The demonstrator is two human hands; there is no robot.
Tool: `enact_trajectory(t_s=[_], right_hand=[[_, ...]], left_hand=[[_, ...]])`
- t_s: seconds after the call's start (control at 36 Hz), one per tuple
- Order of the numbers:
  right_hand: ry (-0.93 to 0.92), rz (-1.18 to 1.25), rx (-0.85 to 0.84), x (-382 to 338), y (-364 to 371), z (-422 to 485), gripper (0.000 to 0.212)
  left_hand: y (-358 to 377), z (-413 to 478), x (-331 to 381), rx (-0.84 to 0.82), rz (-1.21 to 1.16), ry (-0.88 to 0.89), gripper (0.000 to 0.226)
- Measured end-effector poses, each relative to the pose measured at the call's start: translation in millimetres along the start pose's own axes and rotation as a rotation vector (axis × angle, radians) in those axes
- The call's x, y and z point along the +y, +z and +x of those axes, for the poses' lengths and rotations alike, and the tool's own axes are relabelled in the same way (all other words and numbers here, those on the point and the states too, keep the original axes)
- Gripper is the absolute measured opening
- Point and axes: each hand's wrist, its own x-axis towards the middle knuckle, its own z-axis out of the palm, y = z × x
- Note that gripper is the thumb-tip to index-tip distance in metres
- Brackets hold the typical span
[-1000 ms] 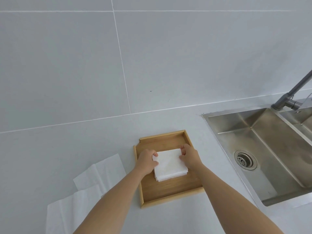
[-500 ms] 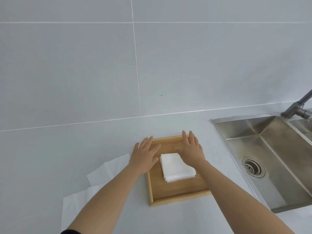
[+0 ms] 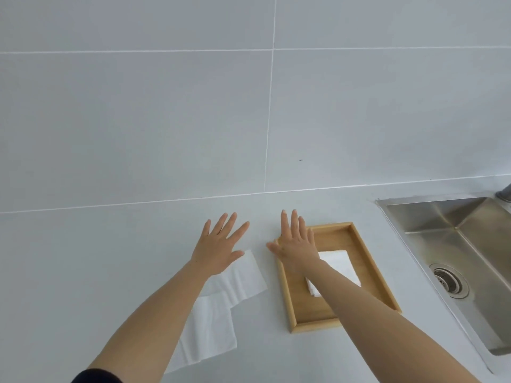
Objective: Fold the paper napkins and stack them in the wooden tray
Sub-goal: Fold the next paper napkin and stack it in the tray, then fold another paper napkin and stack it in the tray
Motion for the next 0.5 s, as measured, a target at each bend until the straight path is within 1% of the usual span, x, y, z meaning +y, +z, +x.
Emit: enact_trajectory(t_s=[0.06, 0.22, 0.36, 0.5], right_hand=[[-0.026, -0.018, -0.011, -13.6, 9.3, -3.2, 0.079], [-0.076, -0.065, -0.114, -48.2, 46.9, -23.1, 0.082], [-0.053, -0.039, -0.203, -67.0, 75.9, -36.2, 0.084], [-0.003, -0.028, -0.199, -77.9, 95.2, -48.6, 0.087]], left_hand=[[5.7, -9.3, -11.9, -0.036, 0.001, -0.008, 0.066], [28.3, -39.6, -35.9, -0.149, -0.034, 0.002, 0.07], [46.6, -60.0, -42.7, -0.218, -0.077, 0.013, 0.073], [58.7, -72.1, -38.3, -0.257, -0.126, 0.031, 0.072]])
